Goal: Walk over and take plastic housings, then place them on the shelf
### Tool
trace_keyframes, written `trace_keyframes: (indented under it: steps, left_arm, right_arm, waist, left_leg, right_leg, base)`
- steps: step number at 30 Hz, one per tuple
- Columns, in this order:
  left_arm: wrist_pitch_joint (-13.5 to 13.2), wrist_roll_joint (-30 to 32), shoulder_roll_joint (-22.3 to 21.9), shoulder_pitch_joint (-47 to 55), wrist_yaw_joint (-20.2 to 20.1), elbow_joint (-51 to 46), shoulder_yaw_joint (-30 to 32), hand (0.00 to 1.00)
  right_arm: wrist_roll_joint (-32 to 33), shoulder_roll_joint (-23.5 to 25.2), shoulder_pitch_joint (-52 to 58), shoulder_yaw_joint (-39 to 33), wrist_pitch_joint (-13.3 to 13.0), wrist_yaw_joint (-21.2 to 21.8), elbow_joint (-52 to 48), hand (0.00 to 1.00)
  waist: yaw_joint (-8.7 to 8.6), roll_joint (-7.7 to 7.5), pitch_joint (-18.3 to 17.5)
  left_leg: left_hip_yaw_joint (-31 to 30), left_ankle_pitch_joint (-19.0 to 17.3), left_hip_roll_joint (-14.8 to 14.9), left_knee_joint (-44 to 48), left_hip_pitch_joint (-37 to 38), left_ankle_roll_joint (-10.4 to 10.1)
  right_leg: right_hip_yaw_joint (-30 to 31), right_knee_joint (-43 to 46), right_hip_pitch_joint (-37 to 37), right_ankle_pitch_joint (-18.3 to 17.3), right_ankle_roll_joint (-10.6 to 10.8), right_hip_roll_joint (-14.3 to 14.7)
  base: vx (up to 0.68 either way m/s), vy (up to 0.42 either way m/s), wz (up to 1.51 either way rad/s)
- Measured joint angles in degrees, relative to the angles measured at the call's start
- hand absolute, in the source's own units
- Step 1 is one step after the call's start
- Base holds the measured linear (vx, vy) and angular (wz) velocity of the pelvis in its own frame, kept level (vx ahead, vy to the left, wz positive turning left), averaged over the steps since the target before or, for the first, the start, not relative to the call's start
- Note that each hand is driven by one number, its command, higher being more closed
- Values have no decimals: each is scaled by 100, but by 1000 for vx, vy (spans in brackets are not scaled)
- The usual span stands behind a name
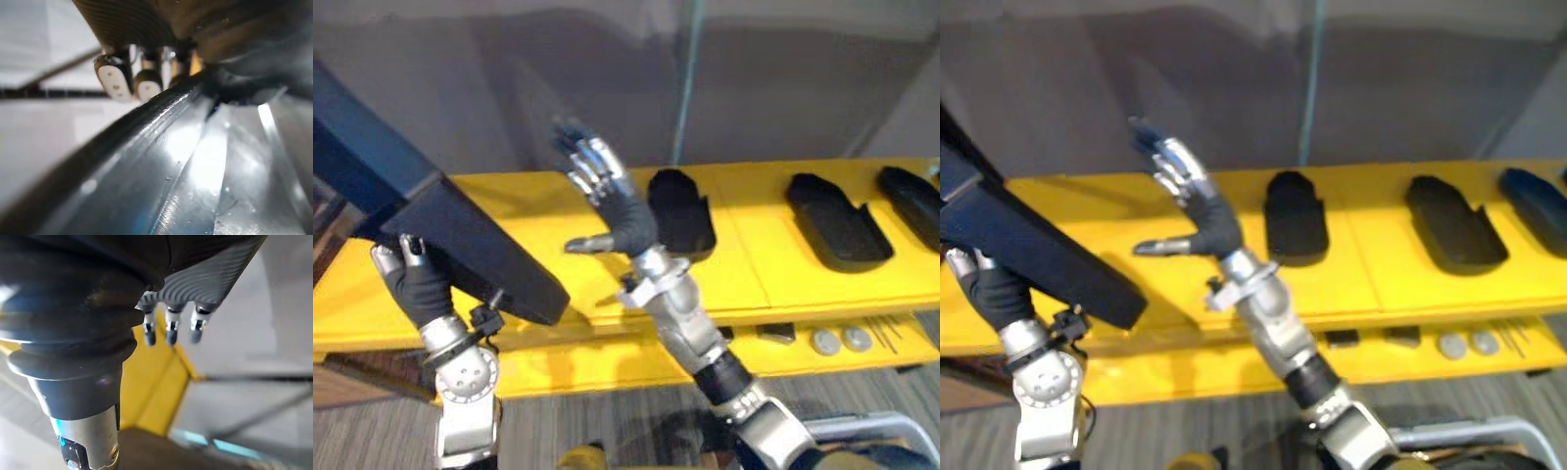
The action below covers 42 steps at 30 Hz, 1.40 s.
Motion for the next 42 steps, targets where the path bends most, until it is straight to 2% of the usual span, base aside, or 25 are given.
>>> trace_keyframes:
  steps: [4,6,8,9,12,18,19,21,22,23,24,25,26,27,28,29,30,31,32,33,35,36,38,39,42]
  left_arm:
    - [8,-45,3,206,-350,-94,174,100]
    - [50,-43,3,214,-378,-94,161,100]
    - [137,-34,3,216,-308,-93,138,100]
    - [296,-10,0,205,-257,-81,56,100]
    - [463,-9,-6,172,-241,12,-72,100]
    - [509,3,-192,181,-60,456,-142,100]
    - [502,2,-253,181,-52,457,-142,100]
    - [491,1,-249,172,-104,460,-141,100]
    - [460,-9,-248,158,-240,460,-169,100]
    - [431,-11,-246,152,-314,460,-213,100]
    - [392,-11,-238,142,-419,458,-298,100]
    - [390,-12,-236,142,-527,460,-365,100]
    - [396,-12,-223,133,-638,459,-512,100]
    - [468,-7,-186,56,-725,455,-620,100]
    - [538,-7,-155,-20,-789,456,-661,100]
    - [619,-12,-55,-96,-817,452,-740,100]
    - [669,-14,20,-120,-826,451,-763,100]
    - [764,-23,131,-191,-887,454,-796,100]
    - [772,-40,176,-221,-915,456,-799,100]
    - [786,-64,263,-276,-929,461,-797,100]
    - [792,-63,372,-316,-922,459,-781,100]
    - [800,-51,390,-277,-902,474,-785,100]
    - [810,-52,389,-304,-919,490,-829,100]
    - [815,-49,372,-350,-926,492,-895,100]
    - [828,-7,255,-393,-987,491,-929,100]
  right_arm:
    - [-200,-166,12,32,96,-137,2,0]
    - [-167,-242,64,0,104,-97,52,0]
    - [20,-248,104,-47,105,22,149,0]
    - [240,-291,117,-60,103,126,174,0]
    - [392,-299,154,-90,103,239,173,0]
    - [488,-302,287,-113,218,728,198,0]
    - [481,-309,286,-113,221,844,224,0]
    - [460,-321,287,-113,221,902,281,0]
    - [424,-397,298,-126,220,889,315,0]
    - [408,-480,323,-139,215,889,315,0]
    - [409,-598,403,-179,180,894,314,0]
    - [371,-649,489,-228,136,888,313,0]
    - [319,-678,652,-277,57,885,312,0]
    - [309,-672,776,-289,15,885,304,0]
    - [308,-659,808,-288,-25,895,304,0]
    - [313,-624,814,-313,-87,921,301,0]
    - [313,-606,813,-335,-105,942,293,0]
    - [313,-584,812,-369,-152,1005,249,0]
    - [301,-575,813,-376,-152,1009,181,0]
    - [279,-562,814,-379,-152,1012,-22,0]
    - [258,-551,786,-383,-152,1069,-340,0]
    - [243,-567,752,-362,-150,1199,-451,0]
    - [240,-629,705,-383,-149,1192,-477,0]
    - [247,-735,704,-453,-151,1176,-477,0]
    - [256,-966,868,-854,-150,1043,-625,0]
  waist:
    - [-57,-21,-14]
    - [-61,-38,-31]
    - [-151,-37,-44]
    - [-216,-18,-45]
    - [-341,-6,-40]
    - [-332,147,-45]
    - [-327,192,-32]
    - [-377,226,-24]
    - [-527,268,-24]
    - [-574,313,-47]
    - [-575,323,-51]
    - [-576,334,-32]
    - [-576,321,-17]
    - [-594,235,42]
    - [-619,173,113]
    - [-657,185,222]
    - [-685,172,230]
    - [-767,172,234]
    - [-792,171,233]
    - [-806,143,230]
    - [-802,3,235]
    - [-759,-61,179]
    - [-803,114,202]
    - [-836,204,240]
    - [-922,207,238]
  left_leg:
    - [584,39,131,-99,23,45]
    - [785,60,151,-82,100,5]
    - [954,-26,179,116,61,-1]
    - [1106,-187,215,425,-24,-6]
    - [1120,-245,247,514,-22,-23]
    - [786,-131,238,404,-208,-64]
    - [732,-13,209,238,-220,-31]
    - [1202,-39,290,124,-228,187]
    - [1651,92,375,123,-219,197]
    - [1672,231,352,101,-212,74]
    - [1573,276,209,65,-142,16]
    - [1529,266,139,69,-91,35]
    - [1476,221,26,85,-1,111]
    - [1442,154,-98,138,150,213]
    - [1401,115,-147,134,303,269]
    - [1376,-7,-116,154,461,378]
    - [1349,-50,-67,200,480,381]
    - [1262,-138,71,305,427,383]
    - [1247,-157,133,331,370,364]
    - [1270,-165,198,319,317,341]
    - [1317,-169,127,310,203,245]
    - [1444,-195,114,312,51,140]
    - [1440,-158,285,300,-146,73]
    - [1472,-88,373,263,-202,-33]
    - [1658,-13,534,74,-96,-133]
  right_leg:
    - [42,-7,-7,19,26,-28]
    - [214,-92,-9,77,91,-12]
    - [380,-199,-16,152,80,27]
    - [536,-304,-17,236,95,75]
    - [589,-369,17,262,93,126]
    - [209,-479,70,262,94,177]
    - [-2,-459,89,242,84,98]
    - [-292,-404,169,208,122,-7]
    - [-562,-262,278,153,168,-135]
    - [-628,-99,300,79,208,-218]
    - [-618,247,269,-26,235,-441]
    - [-574,602,227,-54,252,-623]
    - [-400,1297,50,-74,216,-909]
    - [-44,2107,-192,-13,121,-1228]
    - [260,2667,-384,148,-106,-1376]
    - [732,3197,-665,105,-251,-1373]
    - [944,3278,-767,-69,-241,-1252]
    - [1217,3070,-902,-298,-178,-915]
    - [1316,2853,-953,-321,-179,-737]
    - [1347,2202,-1001,-265,-136,-458]
    - [1308,1357,-1050,91,-200,-267]
    - [1329,788,-1025,28,-33,-170]
    - [1263,327,-1020,217,-47,71]
    - [1246,67,-1033,395,-99,228]
    - [1286,-288,-926,553,-167,446]
  base:
    - [-15,8,2]
    - [18,32,-37]
    - [20,37,-53]
    - [-7,27,-48]
    - [-6,4,-18]
    - [-13,-29,32]
    - [5,7,65]
    - [26,24,87]
    - [70,68,108]
    - [85,116,113]
    - [96,184,70]
    - [83,190,55]
    - [84,216,36]
    - [63,166,21]
    - [77,138,4]
    - [63,66,-1]
    - [41,48,10]
    - [4,10,19]
    - [-19,10,20]
    - [6,-42,11]
    - [41,-123,-6]
    - [90,-177,-21]
    - [100,-137,-11]
    - [130,-100,-13]
    - [164,-96,-22]
